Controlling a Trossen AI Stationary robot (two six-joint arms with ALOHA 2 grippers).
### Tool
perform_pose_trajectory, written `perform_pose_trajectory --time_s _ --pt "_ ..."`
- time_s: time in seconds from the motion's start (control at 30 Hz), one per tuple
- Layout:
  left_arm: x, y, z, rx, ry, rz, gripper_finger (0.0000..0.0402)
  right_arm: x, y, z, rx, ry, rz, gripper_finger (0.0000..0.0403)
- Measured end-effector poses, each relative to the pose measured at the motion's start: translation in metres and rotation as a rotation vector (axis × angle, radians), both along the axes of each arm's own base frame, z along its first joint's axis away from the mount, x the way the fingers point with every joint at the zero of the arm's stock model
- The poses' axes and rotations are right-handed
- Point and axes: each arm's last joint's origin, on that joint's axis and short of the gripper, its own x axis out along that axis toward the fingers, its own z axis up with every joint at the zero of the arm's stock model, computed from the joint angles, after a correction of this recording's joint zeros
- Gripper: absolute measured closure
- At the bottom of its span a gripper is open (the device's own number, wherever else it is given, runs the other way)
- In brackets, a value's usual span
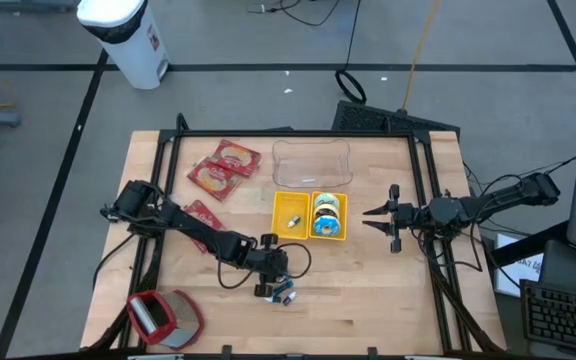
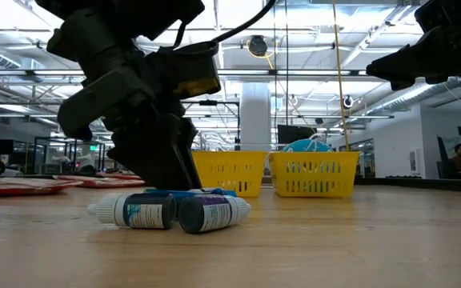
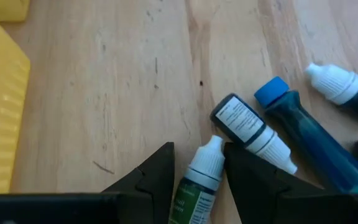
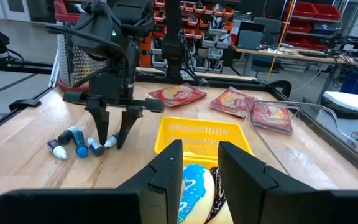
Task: Pick & Place Food Item
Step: Put the green food coloring bottle into the left yellow bin
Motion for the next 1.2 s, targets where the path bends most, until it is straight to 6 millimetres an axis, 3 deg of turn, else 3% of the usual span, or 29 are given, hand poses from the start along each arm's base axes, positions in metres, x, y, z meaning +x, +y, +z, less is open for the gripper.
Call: perform_pose_trajectory --time_s 0.27,0.53,0.7,0.9,1.2 --pt "-0.001 0.001 0.001 -0.008 0.011 0.016 0.0265 0.000 0.000 0.000 0.000 0.002 0.000 0.0312" --pt "-0.003 0.001 -0.001 -0.003 0.032 0.016 0.0349 0.000 0.000 0.000 -0.001 0.002 0.000 0.0312" --pt "-0.003 0.003 0.006 0.015 0.006 0.033 0.0349 0.000 0.000 0.000 -0.001 0.002 -0.001 0.0312" --pt "-0.009 0.010 0.040 0.084 -0.085 0.089 0.0324 0.000 0.000 0.000 -0.001 0.004 -0.001 0.0312" --pt "-0.017 0.037 0.114 0.121 -0.367 0.290 0.0348 0.001 0.000 -0.001 -0.002 0.006 -0.002 0.0312"
